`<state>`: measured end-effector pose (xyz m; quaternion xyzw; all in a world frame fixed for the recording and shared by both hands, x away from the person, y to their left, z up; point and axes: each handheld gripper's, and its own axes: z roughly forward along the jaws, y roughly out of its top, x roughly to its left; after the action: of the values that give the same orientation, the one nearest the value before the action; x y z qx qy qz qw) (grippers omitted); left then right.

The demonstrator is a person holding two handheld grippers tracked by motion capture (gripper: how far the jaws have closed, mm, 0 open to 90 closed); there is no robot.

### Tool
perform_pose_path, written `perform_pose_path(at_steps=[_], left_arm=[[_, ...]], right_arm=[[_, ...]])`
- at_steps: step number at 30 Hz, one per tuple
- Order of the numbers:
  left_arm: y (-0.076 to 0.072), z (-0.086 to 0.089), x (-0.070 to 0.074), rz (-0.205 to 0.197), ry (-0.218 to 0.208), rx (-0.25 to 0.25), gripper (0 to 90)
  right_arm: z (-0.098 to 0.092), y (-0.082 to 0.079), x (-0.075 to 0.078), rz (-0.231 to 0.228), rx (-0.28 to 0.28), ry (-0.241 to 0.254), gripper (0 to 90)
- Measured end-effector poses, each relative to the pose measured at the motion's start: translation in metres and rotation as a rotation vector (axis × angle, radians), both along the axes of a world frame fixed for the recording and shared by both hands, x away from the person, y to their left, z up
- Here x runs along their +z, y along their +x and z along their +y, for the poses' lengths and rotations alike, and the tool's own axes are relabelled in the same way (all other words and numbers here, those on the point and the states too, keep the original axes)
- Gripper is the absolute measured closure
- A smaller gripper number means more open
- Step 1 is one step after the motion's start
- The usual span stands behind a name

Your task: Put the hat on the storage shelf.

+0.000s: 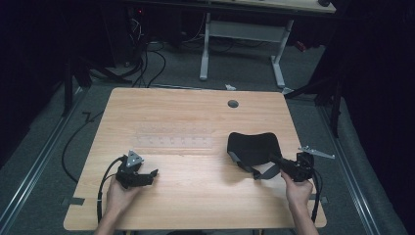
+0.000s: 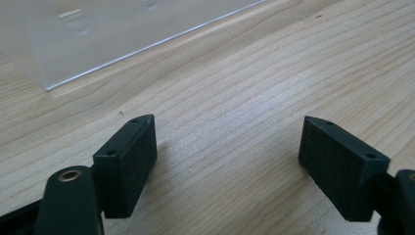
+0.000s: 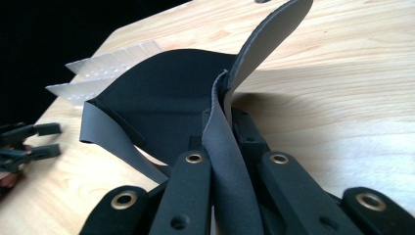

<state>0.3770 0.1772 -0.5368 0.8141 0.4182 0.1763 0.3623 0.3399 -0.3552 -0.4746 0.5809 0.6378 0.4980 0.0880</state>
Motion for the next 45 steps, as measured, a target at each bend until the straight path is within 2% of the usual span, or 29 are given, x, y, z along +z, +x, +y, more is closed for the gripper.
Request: perform_pose_path(at_steps=[4,10,14,20,23,25,30,36,40,45], left_arm=[[0.0,-0.001,0.0,0.005,0.005,-0.006,18.6],[-0.002,-0.003,0.0,0.008,0.007,-0.01,18.7],[-0.006,-0.006,0.001,-0.016,0.022,-0.039,20.9],[-0.013,-0.009,0.003,-0.03,0.012,-0.066,21.1],[-0.019,-0.011,0.007,-0.041,-0.006,-0.095,23.5],[-0.022,-0.012,0.01,-0.038,-0.036,-0.111,25.7],[-0.031,-0.019,0.02,-0.069,-0.052,-0.163,25.6],[-0.043,-0.038,0.036,-0.135,-0.032,-0.24,22.9],[-0.046,-0.046,0.043,-0.154,-0.03,-0.271,22.6],[-0.052,-0.061,0.053,-0.188,-0.023,-0.335,21.9]], right_arm=[[0.004,-0.006,0.002,0.001,0.019,-0.002,86.5],[0.013,-0.017,0.005,-0.001,0.06,-0.004,86.4],[0.02,-0.021,0.006,0.004,0.088,0.009,86.4],[0.031,-0.023,0.007,0.008,0.128,0.01,86.4],[0.038,-0.023,0.007,0.011,0.153,0.01,86.4],[0.042,-0.023,0.008,0.013,0.167,0.015,86.4],[0.052,-0.023,0.011,0.013,0.201,0.022,86.4],[0.063,-0.022,0.014,0.018,0.241,0.026,86.4],[0.067,-0.021,0.014,0.019,0.259,0.026,86.4],[0.073,-0.021,0.015,0.028,0.284,0.029,86.4]])
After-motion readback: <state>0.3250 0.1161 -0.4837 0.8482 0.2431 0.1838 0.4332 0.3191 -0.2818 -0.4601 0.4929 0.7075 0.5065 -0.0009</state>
